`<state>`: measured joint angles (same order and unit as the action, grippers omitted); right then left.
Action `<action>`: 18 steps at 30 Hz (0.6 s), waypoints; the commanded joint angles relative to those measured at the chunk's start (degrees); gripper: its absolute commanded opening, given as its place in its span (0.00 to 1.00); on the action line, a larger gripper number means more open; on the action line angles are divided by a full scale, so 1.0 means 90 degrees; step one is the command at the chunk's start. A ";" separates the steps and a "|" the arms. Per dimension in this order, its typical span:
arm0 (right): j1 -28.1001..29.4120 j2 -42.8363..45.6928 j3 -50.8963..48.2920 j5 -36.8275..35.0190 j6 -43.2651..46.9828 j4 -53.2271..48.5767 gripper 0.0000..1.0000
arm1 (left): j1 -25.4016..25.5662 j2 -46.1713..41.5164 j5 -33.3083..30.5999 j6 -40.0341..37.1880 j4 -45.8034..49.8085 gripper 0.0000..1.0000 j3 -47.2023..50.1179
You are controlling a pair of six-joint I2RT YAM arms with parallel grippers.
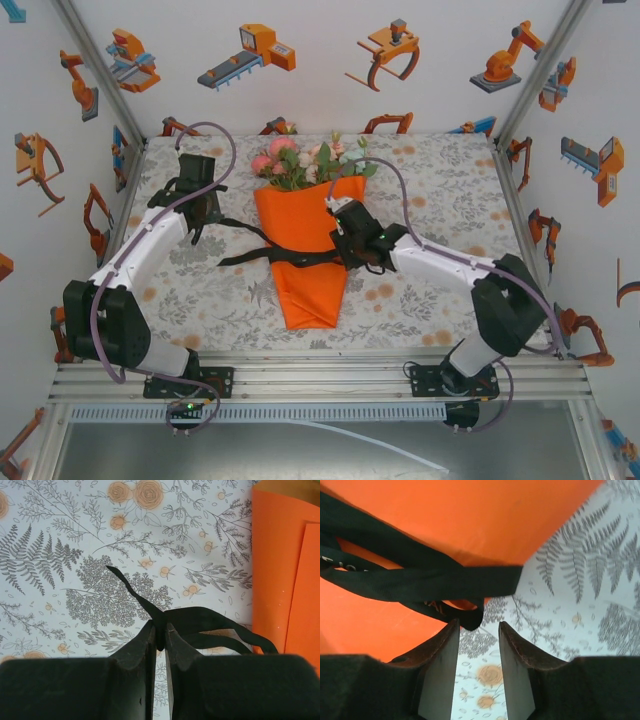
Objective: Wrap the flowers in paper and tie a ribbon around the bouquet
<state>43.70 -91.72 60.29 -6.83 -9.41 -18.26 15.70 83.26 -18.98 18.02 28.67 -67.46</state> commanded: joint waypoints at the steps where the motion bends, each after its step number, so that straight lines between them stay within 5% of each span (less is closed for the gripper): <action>1: 0.0032 -0.0277 0.0376 0.0311 0.1266 -0.0006 0.38 | -0.0016 0.0013 0.0219 -0.0092 -0.0072 0.19 -0.0034; 13: -0.0150 -0.0464 0.0635 0.0857 0.1218 0.0054 0.35 | -0.0016 -0.0031 0.0416 -0.0179 -0.0070 0.21 -0.0073; 18: -0.0149 -0.0775 0.0650 0.0916 0.0912 0.0184 0.16 | -0.0016 -0.0080 0.0485 -0.0181 -0.0061 0.36 -0.0083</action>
<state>42.50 -97.14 64.69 -0.03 0.93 -17.28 15.70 83.26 -15.55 17.02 28.67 -67.46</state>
